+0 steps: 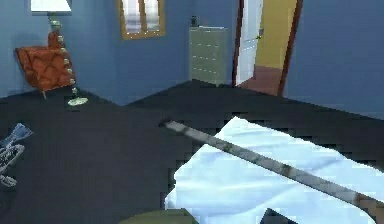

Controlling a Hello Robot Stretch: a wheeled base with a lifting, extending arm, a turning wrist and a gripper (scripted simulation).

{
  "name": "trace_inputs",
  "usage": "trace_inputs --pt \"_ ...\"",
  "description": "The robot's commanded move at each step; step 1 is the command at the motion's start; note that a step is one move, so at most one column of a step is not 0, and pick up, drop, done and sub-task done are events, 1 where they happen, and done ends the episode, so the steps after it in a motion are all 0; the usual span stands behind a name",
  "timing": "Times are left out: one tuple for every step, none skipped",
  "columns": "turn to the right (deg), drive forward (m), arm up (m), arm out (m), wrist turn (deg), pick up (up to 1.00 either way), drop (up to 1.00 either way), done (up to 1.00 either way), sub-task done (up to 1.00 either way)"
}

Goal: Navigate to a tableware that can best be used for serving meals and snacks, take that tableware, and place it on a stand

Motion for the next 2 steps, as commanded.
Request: trace_inputs --pt "-30.0 0.00 0.00 0.00 0.0 0.00 0.00 0.00 0.00" --pt "0.0 0.80 0.00 0.00 0.0 0.00 0.00 0.00 0.00"
